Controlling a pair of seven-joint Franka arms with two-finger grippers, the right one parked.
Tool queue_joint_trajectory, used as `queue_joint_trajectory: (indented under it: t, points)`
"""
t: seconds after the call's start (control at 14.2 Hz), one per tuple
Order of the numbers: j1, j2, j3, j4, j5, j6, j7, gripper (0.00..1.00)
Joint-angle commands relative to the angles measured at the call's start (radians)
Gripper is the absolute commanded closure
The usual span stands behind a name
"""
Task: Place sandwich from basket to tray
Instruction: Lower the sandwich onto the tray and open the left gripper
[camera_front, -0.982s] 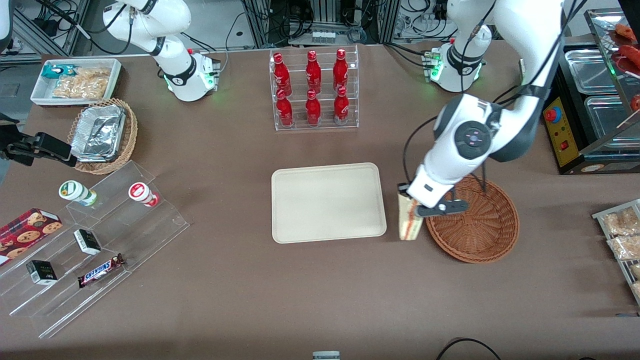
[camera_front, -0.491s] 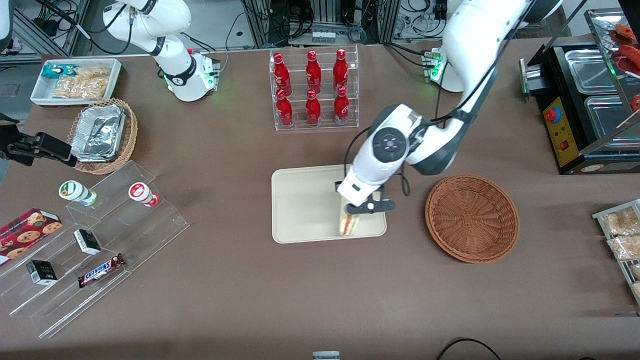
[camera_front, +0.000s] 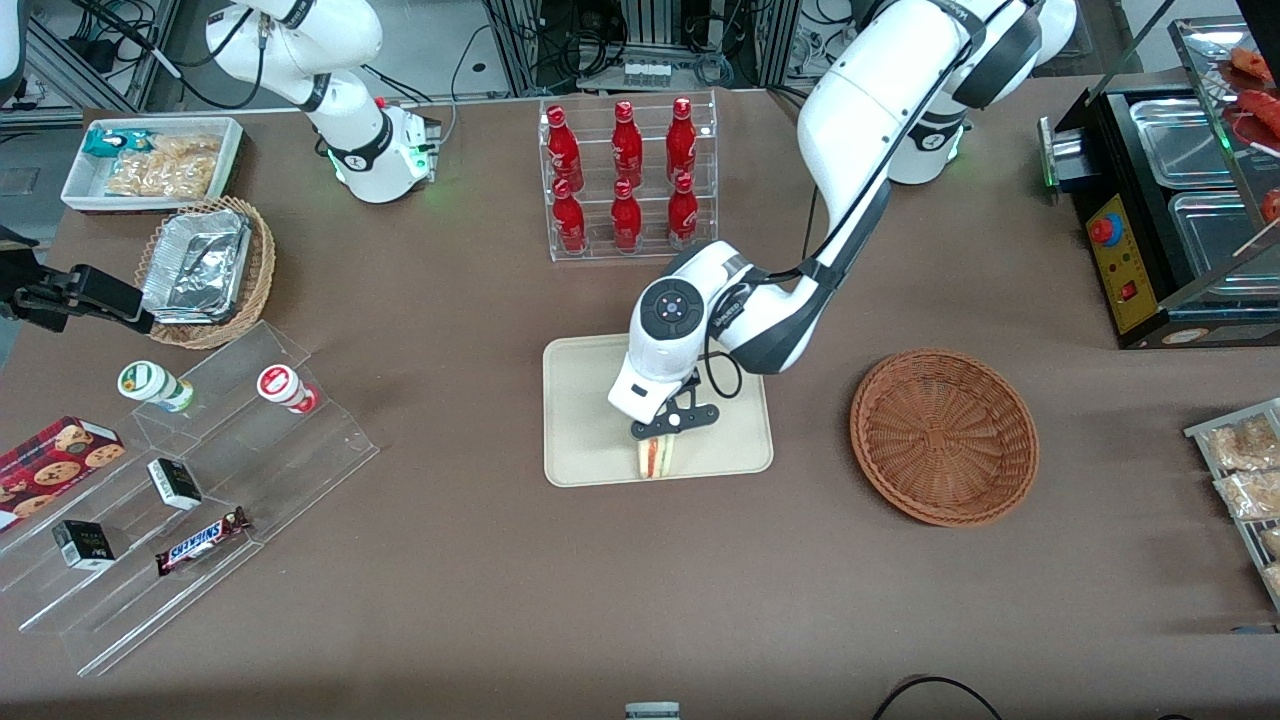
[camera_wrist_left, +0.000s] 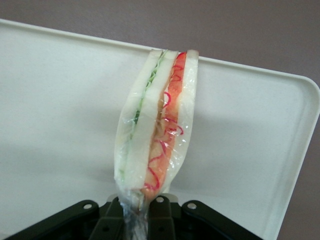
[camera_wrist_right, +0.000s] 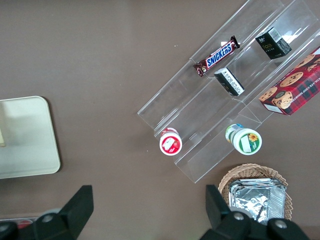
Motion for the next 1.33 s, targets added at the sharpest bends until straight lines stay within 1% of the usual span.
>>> queue_joint_trajectory:
  t: [0.0,0.07,0.14,0.28,0.56,0.7,1.05,1.26]
  points:
    - [-0.023,0.018,0.014,0.032,0.016,-0.001,-0.028,0.53]
    - [-0.023,0.017,0.014,0.028,0.016,-0.001,-0.027,0.08]
    - [-0.023,0.015,0.015,0.027,0.018,-0.001,-0.027,0.0]
    - [-0.023,0.009,0.032,0.031,0.015,-0.001,-0.025,0.0]
    - [-0.035,-0.023,0.116,0.035,0.013,-0.001,-0.019,0.0]
    - [-0.035,-0.033,0.136,0.067,0.013,-0.001,-0.021,0.0]
    - [-0.038,-0.043,0.138,0.064,0.009,-0.001,-0.053,0.0]
    - [-0.034,-0.112,0.158,0.051,0.02,-0.018,-0.037,0.0]
